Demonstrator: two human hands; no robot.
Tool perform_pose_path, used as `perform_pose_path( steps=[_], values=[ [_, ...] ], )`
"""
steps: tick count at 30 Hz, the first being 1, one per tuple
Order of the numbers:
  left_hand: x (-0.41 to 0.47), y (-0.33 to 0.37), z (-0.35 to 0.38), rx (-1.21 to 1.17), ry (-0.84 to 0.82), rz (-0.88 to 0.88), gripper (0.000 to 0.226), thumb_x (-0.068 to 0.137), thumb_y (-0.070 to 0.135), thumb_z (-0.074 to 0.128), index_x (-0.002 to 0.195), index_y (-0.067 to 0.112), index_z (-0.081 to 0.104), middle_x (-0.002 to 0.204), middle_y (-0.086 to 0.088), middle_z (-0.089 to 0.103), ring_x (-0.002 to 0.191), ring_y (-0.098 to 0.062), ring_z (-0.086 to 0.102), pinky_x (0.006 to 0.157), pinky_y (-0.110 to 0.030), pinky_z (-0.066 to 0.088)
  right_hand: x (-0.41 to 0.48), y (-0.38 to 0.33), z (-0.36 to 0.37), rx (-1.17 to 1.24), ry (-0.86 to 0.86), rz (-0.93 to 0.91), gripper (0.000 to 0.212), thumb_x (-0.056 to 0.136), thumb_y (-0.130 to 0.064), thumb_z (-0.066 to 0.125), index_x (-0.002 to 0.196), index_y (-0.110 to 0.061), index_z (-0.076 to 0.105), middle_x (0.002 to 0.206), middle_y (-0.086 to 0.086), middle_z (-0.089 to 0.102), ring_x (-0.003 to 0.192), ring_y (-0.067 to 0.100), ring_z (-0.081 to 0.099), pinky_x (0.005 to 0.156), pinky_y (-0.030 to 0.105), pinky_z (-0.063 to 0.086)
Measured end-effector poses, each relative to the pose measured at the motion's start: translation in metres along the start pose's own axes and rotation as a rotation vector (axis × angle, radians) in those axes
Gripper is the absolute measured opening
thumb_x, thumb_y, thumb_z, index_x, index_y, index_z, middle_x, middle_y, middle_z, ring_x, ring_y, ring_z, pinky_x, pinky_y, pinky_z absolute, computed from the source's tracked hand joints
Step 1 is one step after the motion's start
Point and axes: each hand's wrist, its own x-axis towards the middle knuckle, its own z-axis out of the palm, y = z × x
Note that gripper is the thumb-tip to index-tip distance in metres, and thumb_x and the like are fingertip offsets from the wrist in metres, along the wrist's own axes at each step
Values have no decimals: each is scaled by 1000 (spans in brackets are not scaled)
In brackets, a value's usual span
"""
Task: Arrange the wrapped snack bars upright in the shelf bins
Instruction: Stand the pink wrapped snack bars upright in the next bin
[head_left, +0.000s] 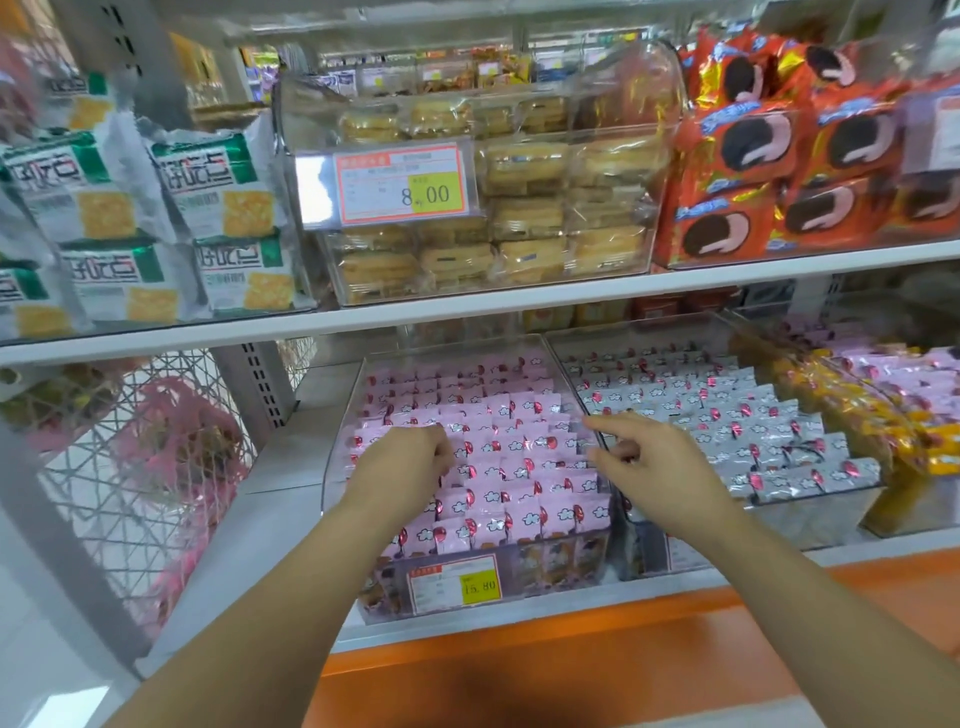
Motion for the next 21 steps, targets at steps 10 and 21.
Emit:
perform_pose_path(
  steps=[10, 21],
  values=[
    [9, 68, -11, -216, -43, 175, 18, 92, 32, 57, 105, 26, 68, 91, 13, 61, 87, -12, 61, 79, -29, 50, 6, 6, -12, 135, -110, 14, 41, 86, -30, 66, 126, -34, 58, 92, 0, 63, 61, -3, 50, 55, 10, 37],
    [25, 86, 23, -127, -62, 197, 14, 96, 27, 52, 83, 21, 57, 95, -2, 69, 73, -17, 59, 67, -30, 48, 6, 9, -16, 225, -139, 8, 42, 84, -32, 69, 125, -37, 59, 61, -14, 50, 47, -9, 48, 73, 19, 43]
  ],
)
